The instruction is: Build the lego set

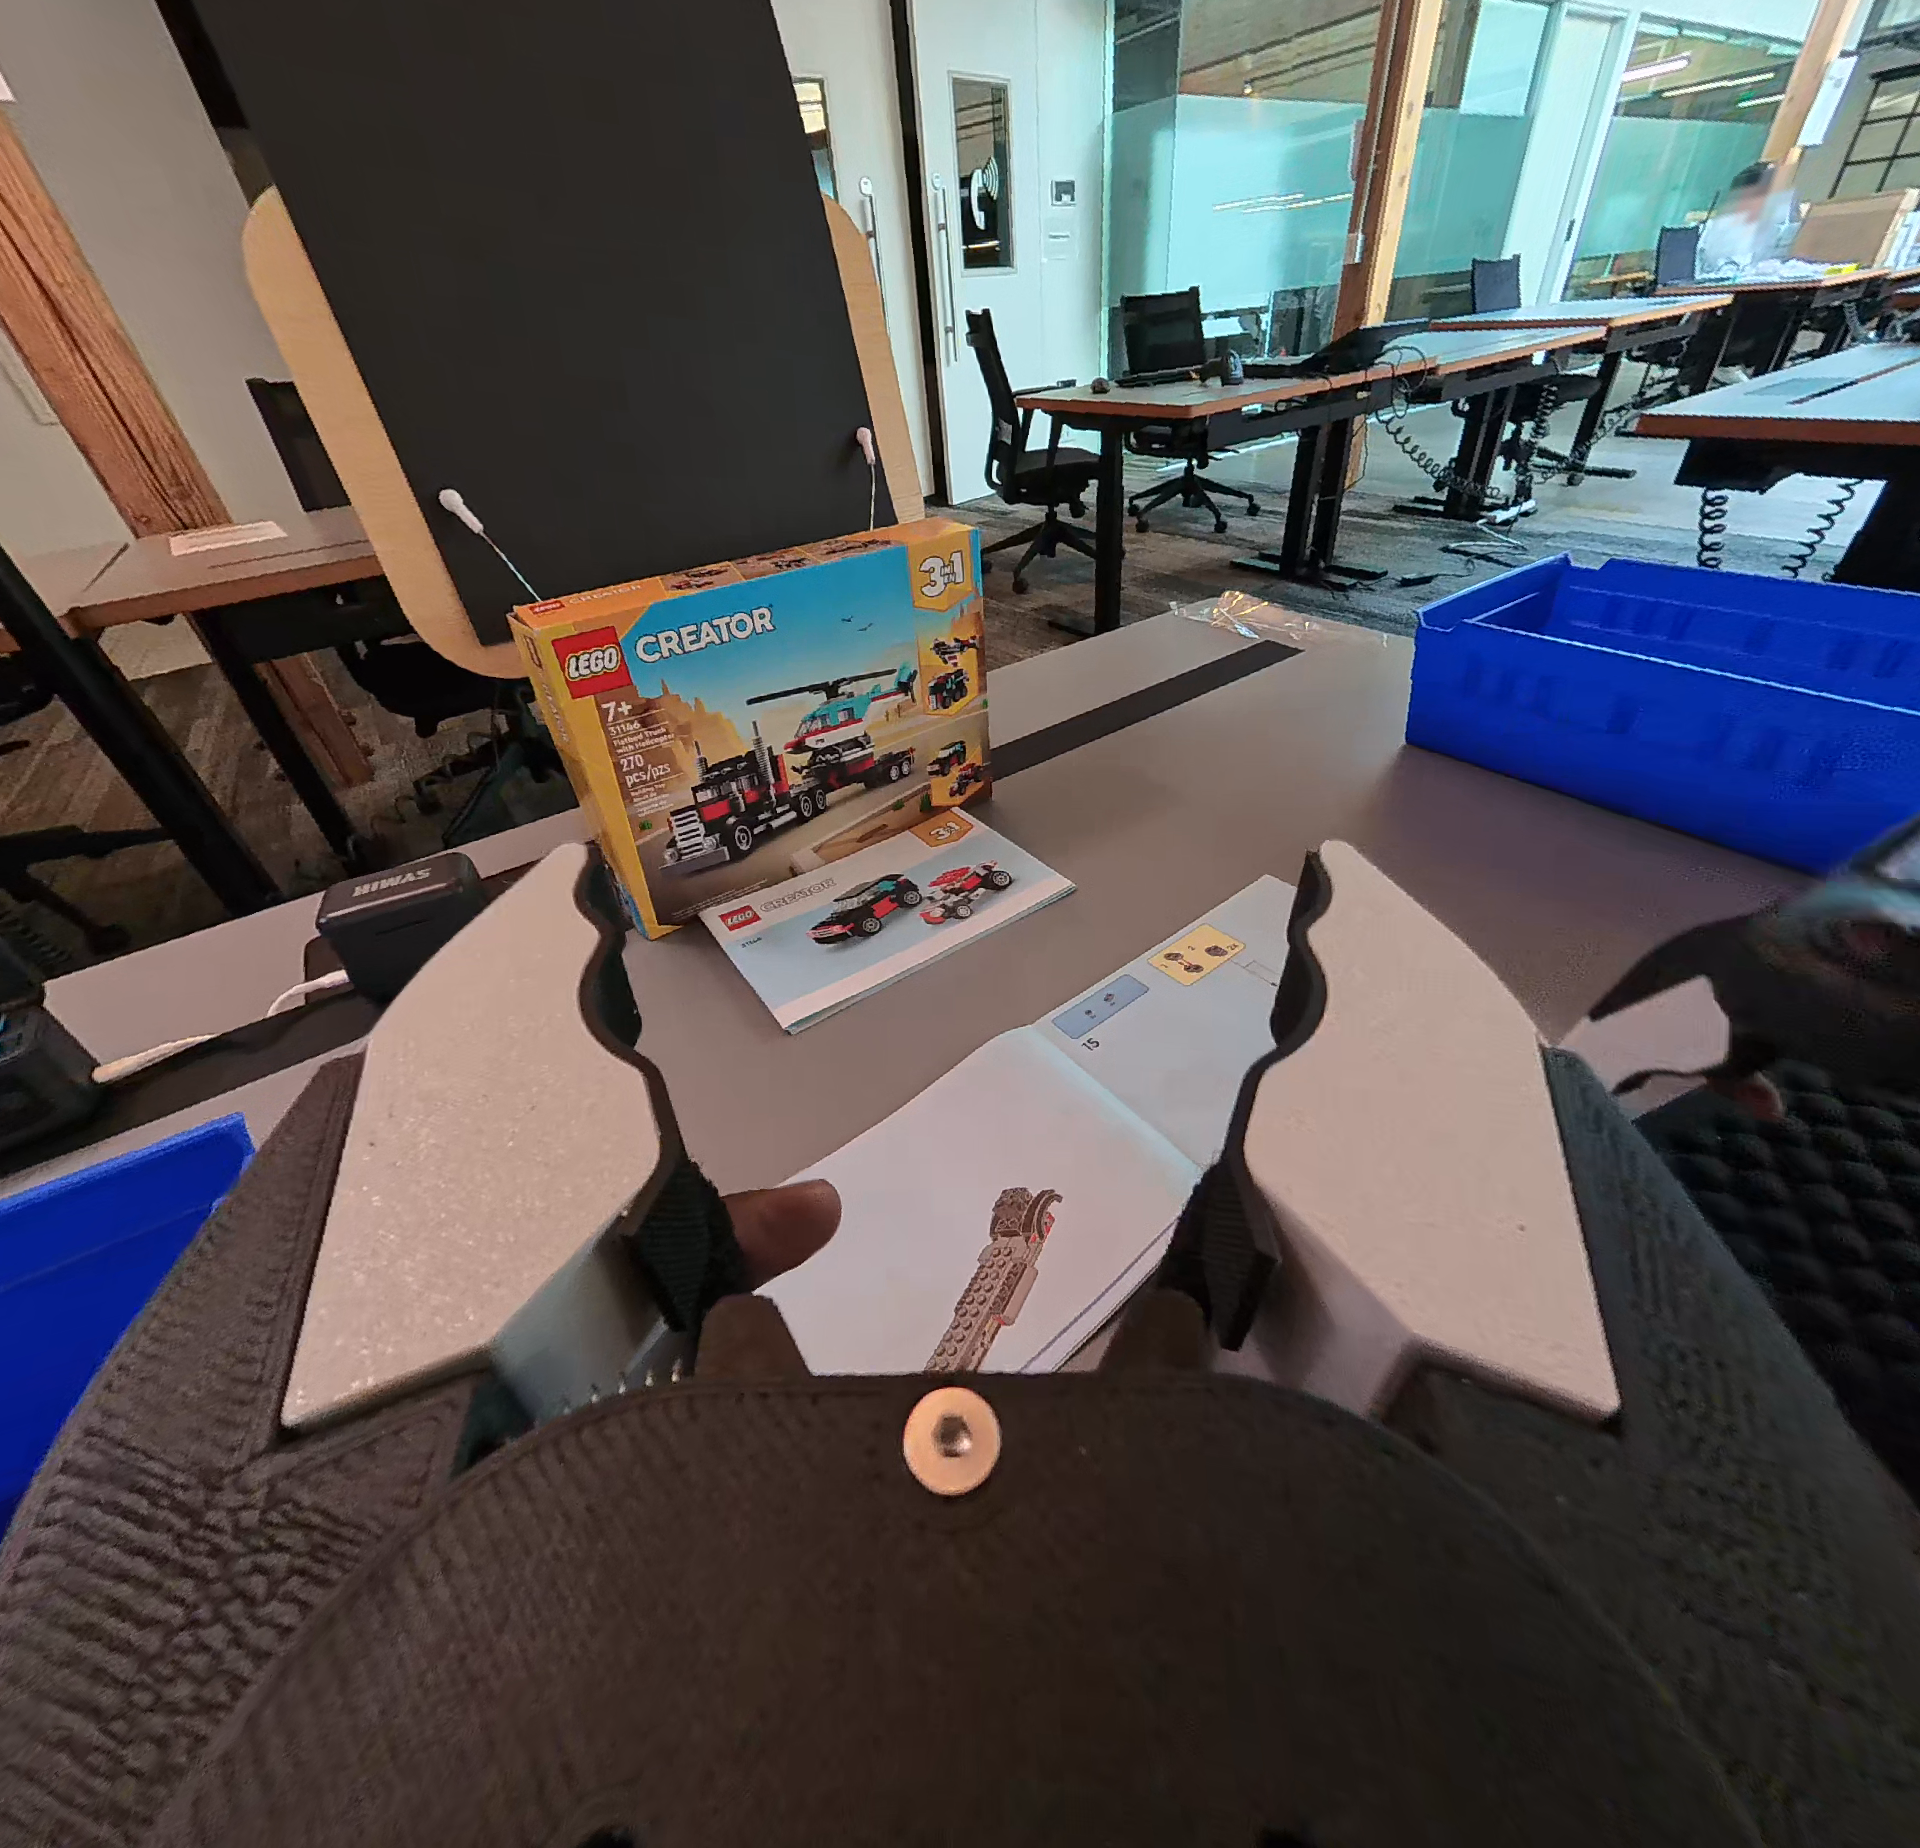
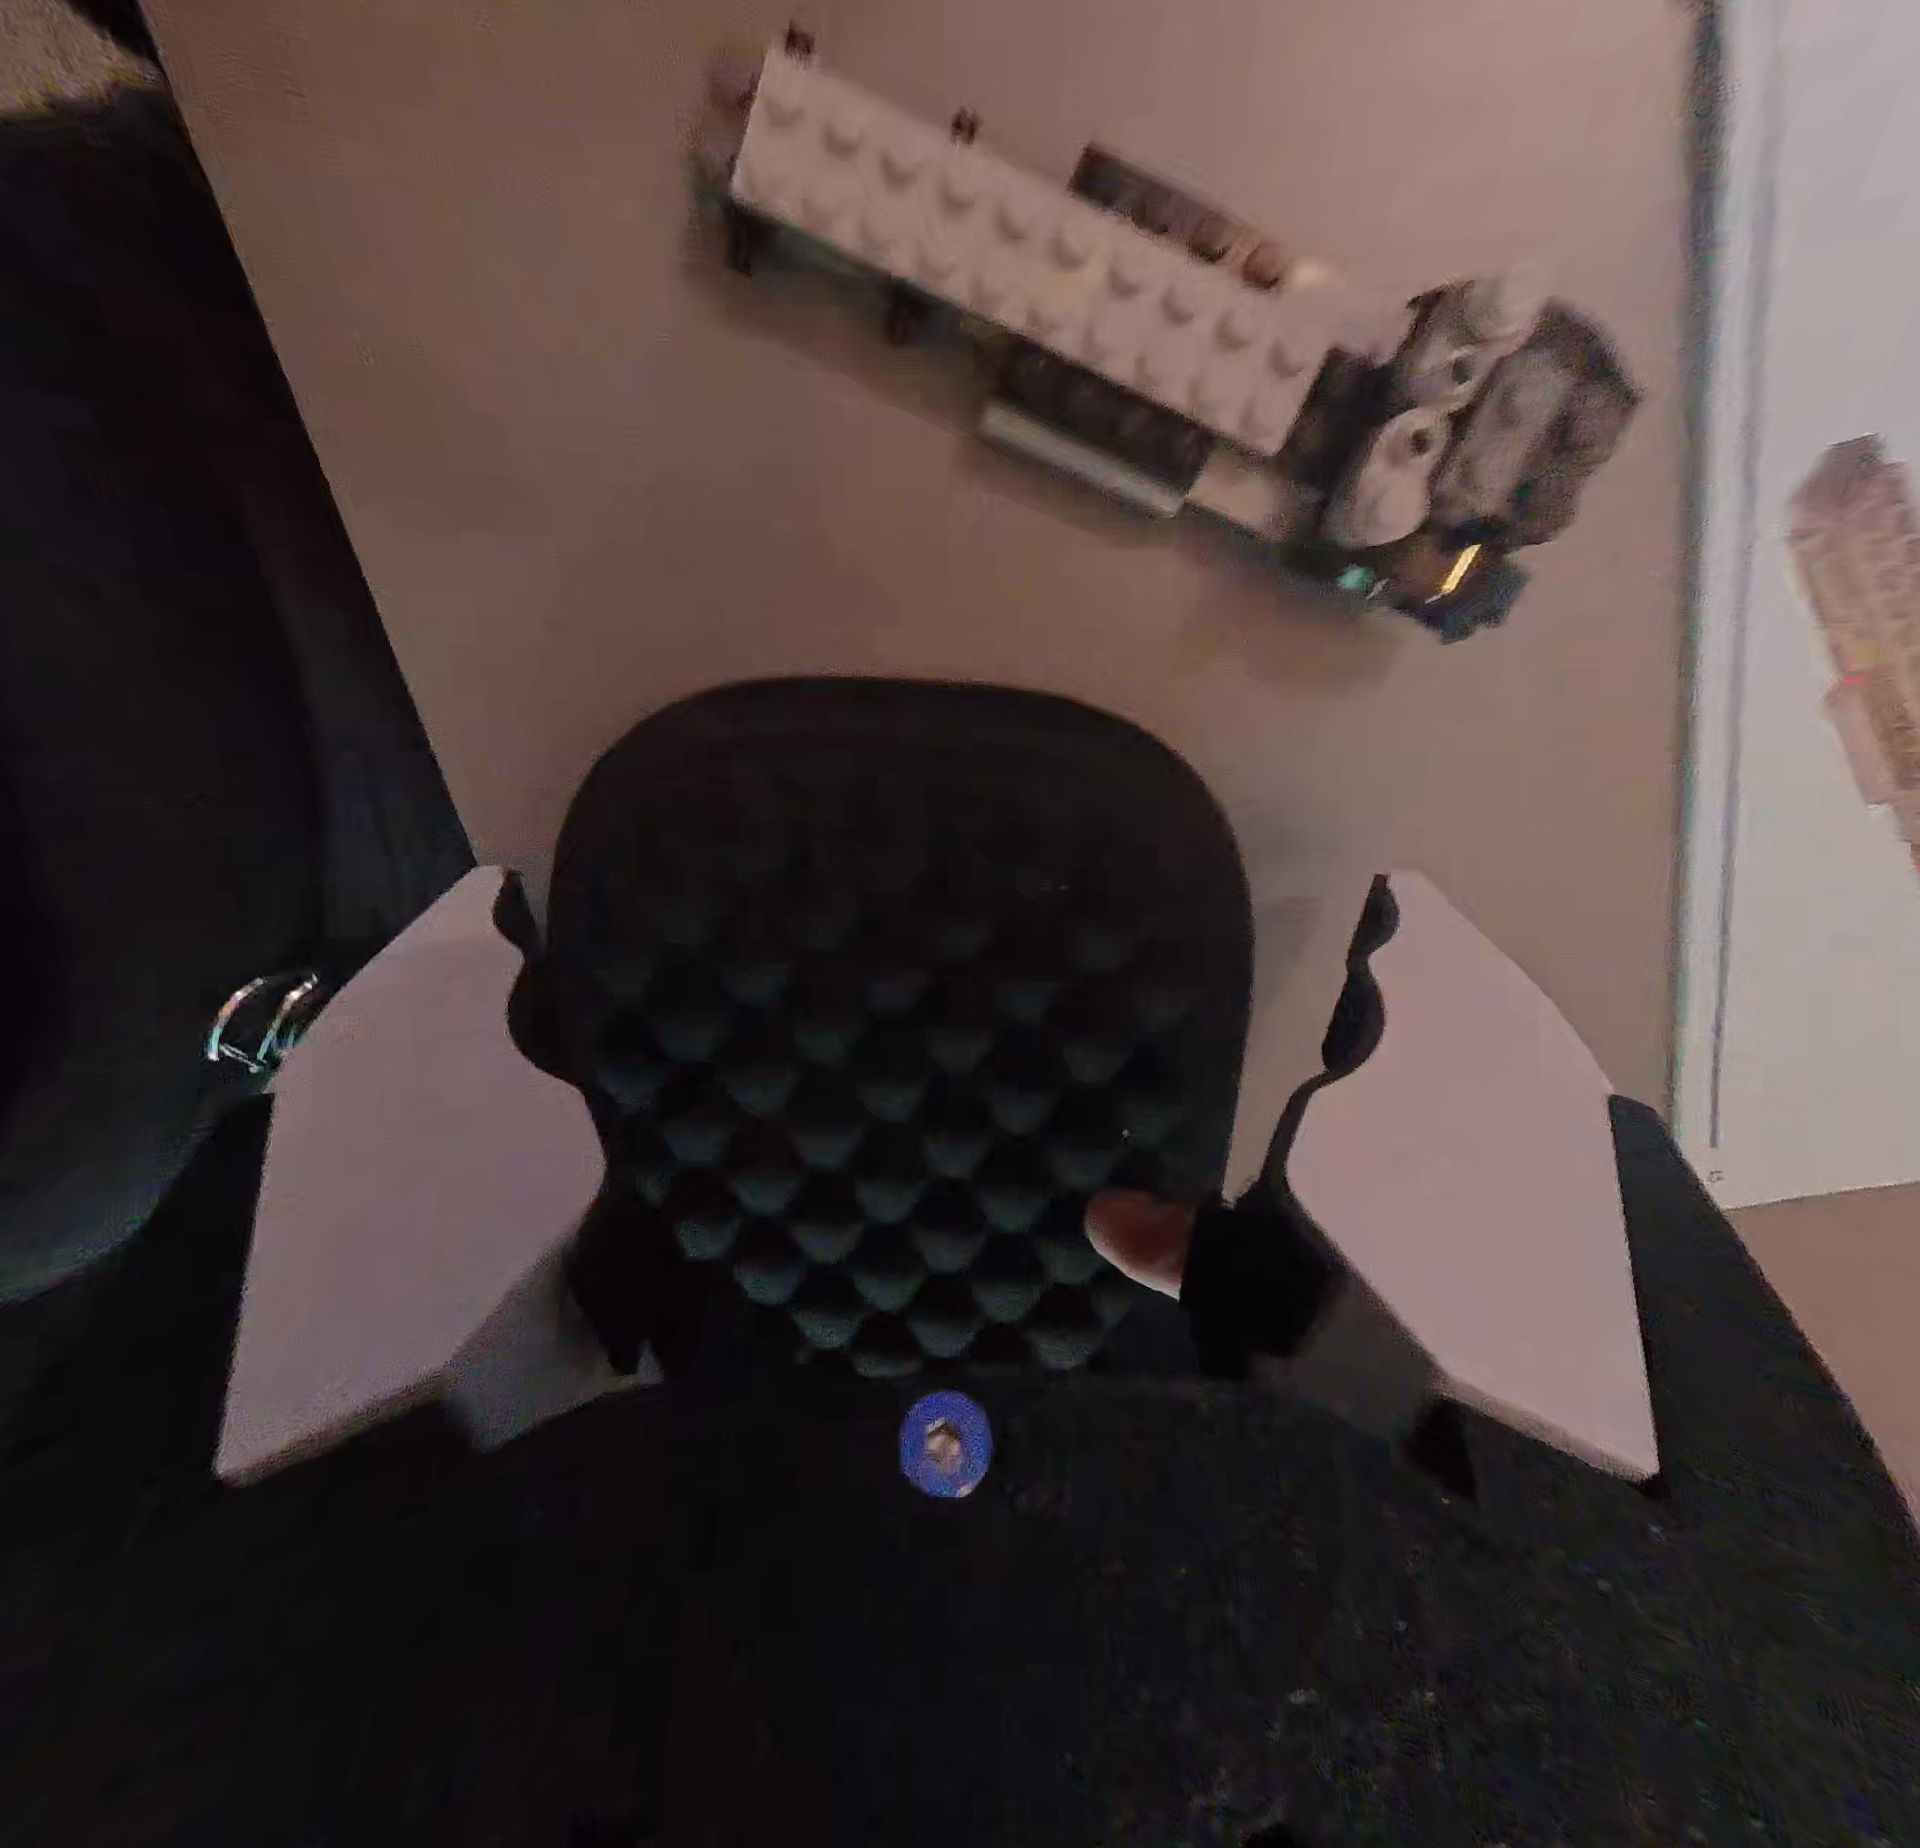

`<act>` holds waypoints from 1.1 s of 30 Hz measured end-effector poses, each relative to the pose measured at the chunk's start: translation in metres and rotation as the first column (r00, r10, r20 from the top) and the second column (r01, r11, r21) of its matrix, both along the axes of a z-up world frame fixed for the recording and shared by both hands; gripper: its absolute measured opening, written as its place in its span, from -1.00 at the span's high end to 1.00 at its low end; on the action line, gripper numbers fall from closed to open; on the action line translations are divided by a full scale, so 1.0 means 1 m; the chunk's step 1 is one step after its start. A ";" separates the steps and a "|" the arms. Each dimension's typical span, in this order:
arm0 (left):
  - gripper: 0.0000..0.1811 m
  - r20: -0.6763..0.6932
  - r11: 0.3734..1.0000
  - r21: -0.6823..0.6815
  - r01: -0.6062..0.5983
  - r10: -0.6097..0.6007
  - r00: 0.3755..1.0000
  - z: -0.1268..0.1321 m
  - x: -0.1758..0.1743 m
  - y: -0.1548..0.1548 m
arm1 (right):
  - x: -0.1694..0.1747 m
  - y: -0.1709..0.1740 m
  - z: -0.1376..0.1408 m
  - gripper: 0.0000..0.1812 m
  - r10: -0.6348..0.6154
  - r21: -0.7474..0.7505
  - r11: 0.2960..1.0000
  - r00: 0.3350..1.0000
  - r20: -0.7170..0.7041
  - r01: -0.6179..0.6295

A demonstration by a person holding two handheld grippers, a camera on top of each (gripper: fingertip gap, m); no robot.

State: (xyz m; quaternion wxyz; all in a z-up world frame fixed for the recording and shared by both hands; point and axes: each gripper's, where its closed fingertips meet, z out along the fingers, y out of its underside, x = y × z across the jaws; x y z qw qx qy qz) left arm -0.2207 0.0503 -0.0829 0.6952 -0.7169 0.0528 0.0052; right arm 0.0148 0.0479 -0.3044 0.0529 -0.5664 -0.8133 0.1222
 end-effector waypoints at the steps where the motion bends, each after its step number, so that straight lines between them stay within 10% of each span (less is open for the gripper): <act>1: -0.33 0.000 1.000 -0.005 0.002 -0.002 1.000 -0.001 0.000 0.001 | 0.008 -0.002 -0.008 -0.54 0.027 0.038 0.999 0.999 0.039 -0.028; 17: -0.30 -0.066 0.994 -0.093 0.057 -0.063 0.996 -0.015 0.024 0.010 | 0.066 -0.001 -0.009 -0.43 0.412 0.032 0.907 0.902 0.129 -0.419; 24: -0.22 -0.074 0.986 -0.102 0.135 -0.143 0.987 -0.017 0.037 0.008 | -0.042 0.027 0.049 -0.04 0.301 -0.070 0.931 0.863 -0.406 -0.358; 33: -0.16 -0.058 0.981 -0.106 0.162 -0.169 0.984 -0.019 0.035 0.005 | -0.085 0.028 0.004 0.33 0.550 0.062 0.819 0.750 -0.367 -0.571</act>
